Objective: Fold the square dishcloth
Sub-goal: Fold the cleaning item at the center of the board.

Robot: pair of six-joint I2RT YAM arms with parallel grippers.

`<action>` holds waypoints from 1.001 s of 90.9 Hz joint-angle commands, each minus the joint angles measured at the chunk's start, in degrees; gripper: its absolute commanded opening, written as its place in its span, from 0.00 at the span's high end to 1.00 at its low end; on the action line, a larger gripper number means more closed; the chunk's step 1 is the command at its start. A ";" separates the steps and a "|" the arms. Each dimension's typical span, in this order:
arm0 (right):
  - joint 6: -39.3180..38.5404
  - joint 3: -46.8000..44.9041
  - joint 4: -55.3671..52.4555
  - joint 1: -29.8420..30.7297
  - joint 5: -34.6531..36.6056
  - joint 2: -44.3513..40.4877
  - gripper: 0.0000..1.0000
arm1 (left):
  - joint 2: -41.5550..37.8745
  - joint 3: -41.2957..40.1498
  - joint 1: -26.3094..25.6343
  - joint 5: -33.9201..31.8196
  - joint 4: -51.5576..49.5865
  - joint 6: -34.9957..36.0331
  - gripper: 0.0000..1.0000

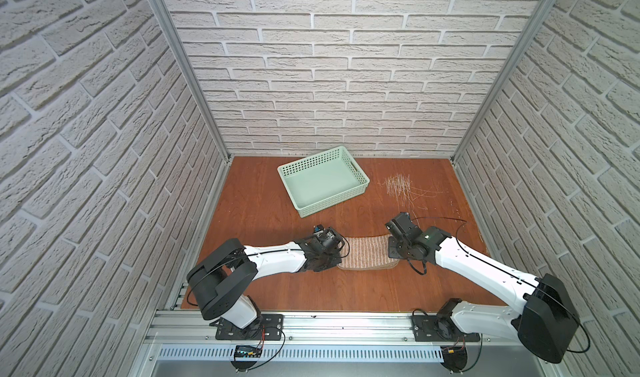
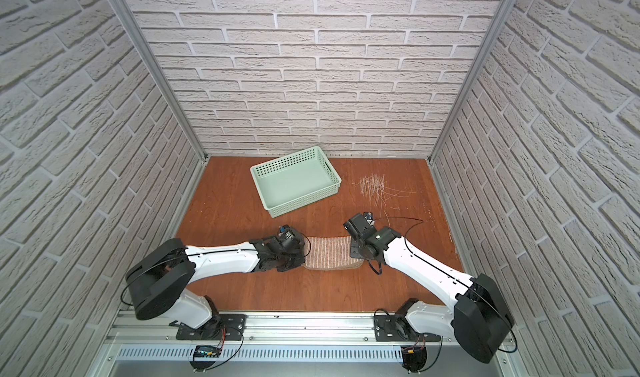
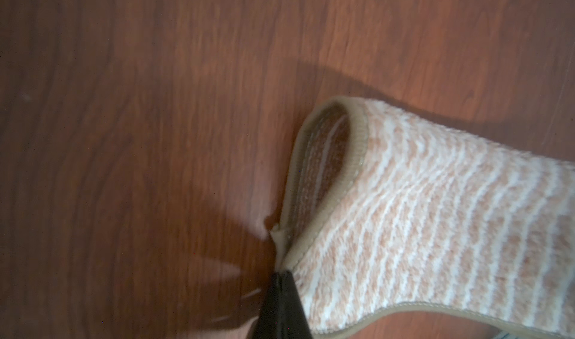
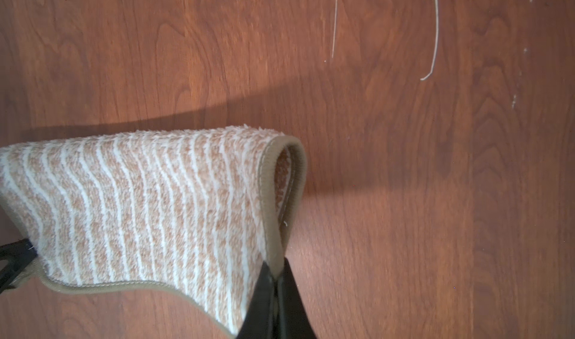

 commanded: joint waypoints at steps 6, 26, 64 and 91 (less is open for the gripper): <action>0.65 3.31 1.29 3.48 -2.53 3.65 0.97 | -2.77 -1.90 -0.02 0.82 4.73 -1.73 1.00; 1.76 9.65 4.89 9.11 -4.89 12.00 0.97 | -3.61 -3.46 0.93 2.05 7.75 -2.38 0.99; 3.32 18.61 8.15 13.90 -6.85 24.02 0.97 | -4.17 -7.98 2.31 1.67 10.91 -3.98 0.98; 4.20 18.44 10.36 14.22 -8.67 24.64 0.97 | -9.11 -11.19 3.69 2.38 13.77 -4.50 0.80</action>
